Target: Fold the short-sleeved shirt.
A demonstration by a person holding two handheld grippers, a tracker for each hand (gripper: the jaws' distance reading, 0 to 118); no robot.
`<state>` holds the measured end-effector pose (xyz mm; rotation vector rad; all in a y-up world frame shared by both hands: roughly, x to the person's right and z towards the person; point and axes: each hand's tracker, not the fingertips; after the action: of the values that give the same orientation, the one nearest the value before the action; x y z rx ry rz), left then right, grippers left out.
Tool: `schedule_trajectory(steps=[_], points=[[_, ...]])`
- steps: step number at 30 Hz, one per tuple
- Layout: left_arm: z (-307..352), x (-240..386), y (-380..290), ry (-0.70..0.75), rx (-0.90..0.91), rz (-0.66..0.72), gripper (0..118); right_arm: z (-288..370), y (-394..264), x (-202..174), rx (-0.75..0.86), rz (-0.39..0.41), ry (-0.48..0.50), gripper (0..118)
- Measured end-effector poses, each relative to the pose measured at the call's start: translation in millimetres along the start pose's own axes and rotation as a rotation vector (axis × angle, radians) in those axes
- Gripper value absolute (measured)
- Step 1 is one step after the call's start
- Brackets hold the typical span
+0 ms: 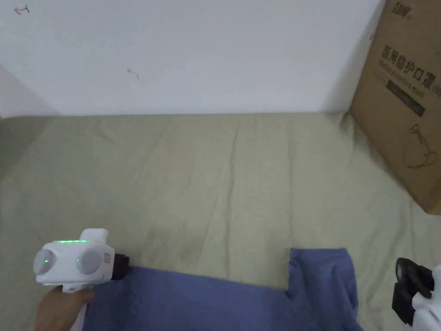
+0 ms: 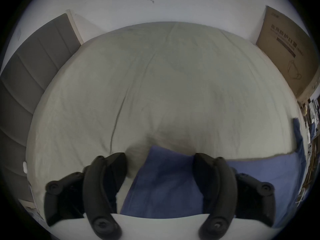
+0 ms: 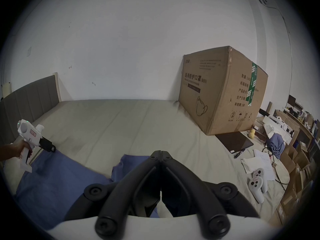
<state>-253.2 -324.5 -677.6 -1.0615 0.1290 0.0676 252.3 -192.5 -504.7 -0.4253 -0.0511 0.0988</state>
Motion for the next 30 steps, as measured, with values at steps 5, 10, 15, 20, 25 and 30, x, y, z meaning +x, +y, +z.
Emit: schedule_trajectory(steps=[5, 10, 15, 20, 25, 30], points=[[23, 6, -9, -0.045, 0.058, -0.033, 3, -12, 0, 10, -0.089, -0.022, 0.024, 5], [82, 6, -19, -0.121, 0.198, 0.044, 3, -53, -13, 20, -0.288, -0.123, 0.110, 83], [142, 4, -25, -0.156, 0.262, 0.024, 3, -111, -47, 16, -0.464, -0.141, 0.118, 115], [163, -2, -28, -0.153, 0.276, 0.015, 3, -148, -76, -5, -0.597, -0.010, 0.129, 86], [165, -11, -39, -0.154, 0.265, 0.039, 3, -135, -76, -23, -0.544, 0.059, 0.159, 4], [171, -23, -49, -0.147, 0.264, 0.058, 3, -102, -52, -13, -0.400, 0.038, 0.147, 2]])
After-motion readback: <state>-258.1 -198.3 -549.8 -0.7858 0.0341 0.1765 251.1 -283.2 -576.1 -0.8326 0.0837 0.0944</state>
